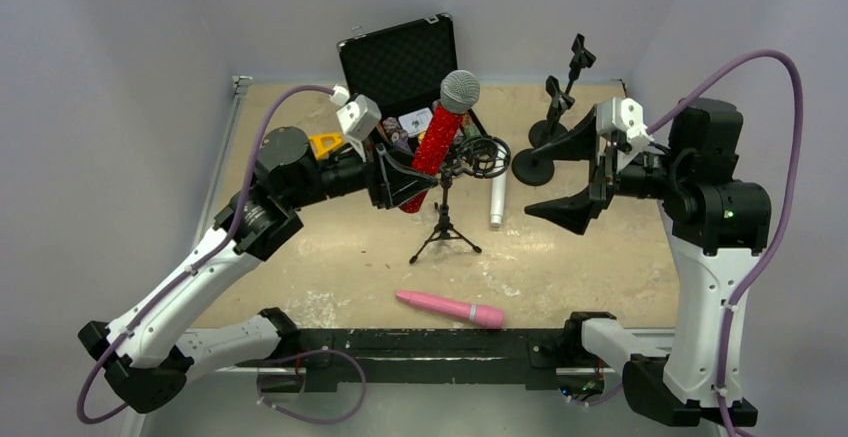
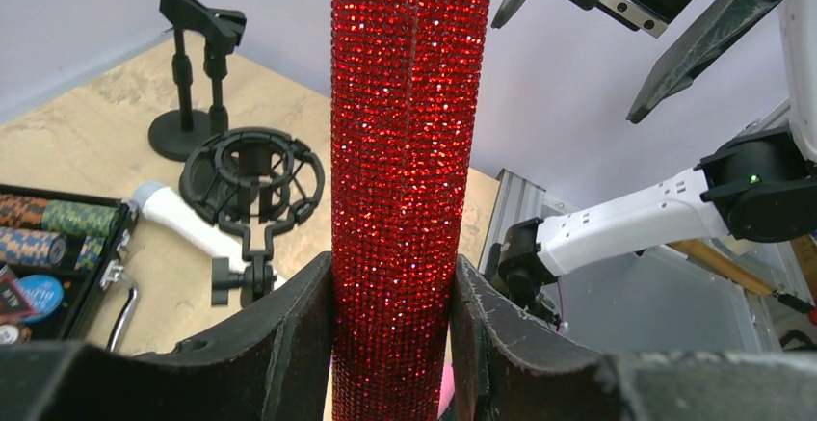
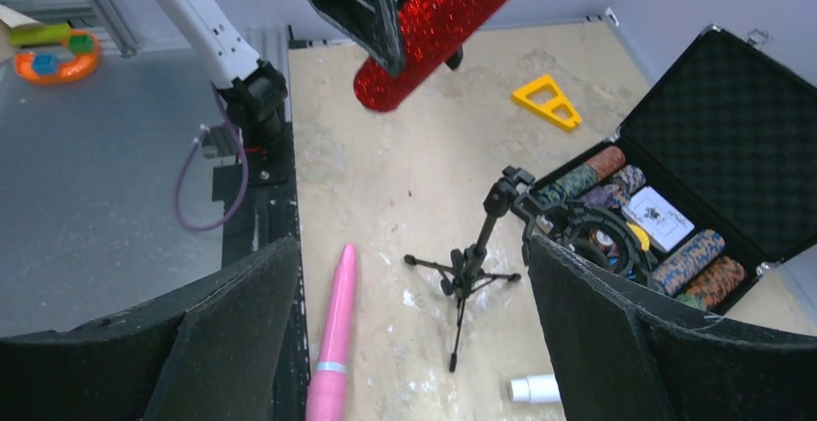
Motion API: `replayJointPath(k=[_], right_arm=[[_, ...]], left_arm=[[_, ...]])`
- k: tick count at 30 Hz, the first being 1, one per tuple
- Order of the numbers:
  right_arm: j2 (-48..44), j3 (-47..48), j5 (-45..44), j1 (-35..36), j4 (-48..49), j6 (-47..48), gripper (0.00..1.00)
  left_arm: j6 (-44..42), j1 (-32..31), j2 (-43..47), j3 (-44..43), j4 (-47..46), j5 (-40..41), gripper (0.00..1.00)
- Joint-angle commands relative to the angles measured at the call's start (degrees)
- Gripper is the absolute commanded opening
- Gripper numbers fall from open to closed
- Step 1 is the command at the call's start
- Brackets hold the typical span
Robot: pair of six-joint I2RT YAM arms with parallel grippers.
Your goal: Attach the microphones to the stand
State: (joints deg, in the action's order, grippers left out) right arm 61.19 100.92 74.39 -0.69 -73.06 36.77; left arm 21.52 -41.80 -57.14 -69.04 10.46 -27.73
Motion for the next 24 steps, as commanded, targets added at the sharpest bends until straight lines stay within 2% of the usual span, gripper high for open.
replayJointPath(k=[1,3,8,16,24], right_arm=[[-0.6,-0.6,5.6,0.2,18.0,-18.8,0.92],[-1.1,-2.1,6.7,0.2,26.6,-27.6,0.92],[-0.7,-4.6,7.2,1.9,39.8,-43.7,0.91],[1.1,-8.1,0.7,4.1,54.5,-60.4,0.91],[2.4,-12.4,1.9,5.4,68.9,-74.3,0.85]], left_arm=[[0.9,-2.5,-3.8,-5.4,-8.2,1.3,0.0],[0.3,-4.0,-6.2,-7.0,-8.6,2.4,0.0],[-0.1,-7.4,-10.7,-10.4,-9.5,4.8,0.0],[0.7,-11.9,-18.2,-16.3,-13.4,6.6,0.0],[2.2,-13.6,-21.8,-17.3,-14.7,6.2,0.0]])
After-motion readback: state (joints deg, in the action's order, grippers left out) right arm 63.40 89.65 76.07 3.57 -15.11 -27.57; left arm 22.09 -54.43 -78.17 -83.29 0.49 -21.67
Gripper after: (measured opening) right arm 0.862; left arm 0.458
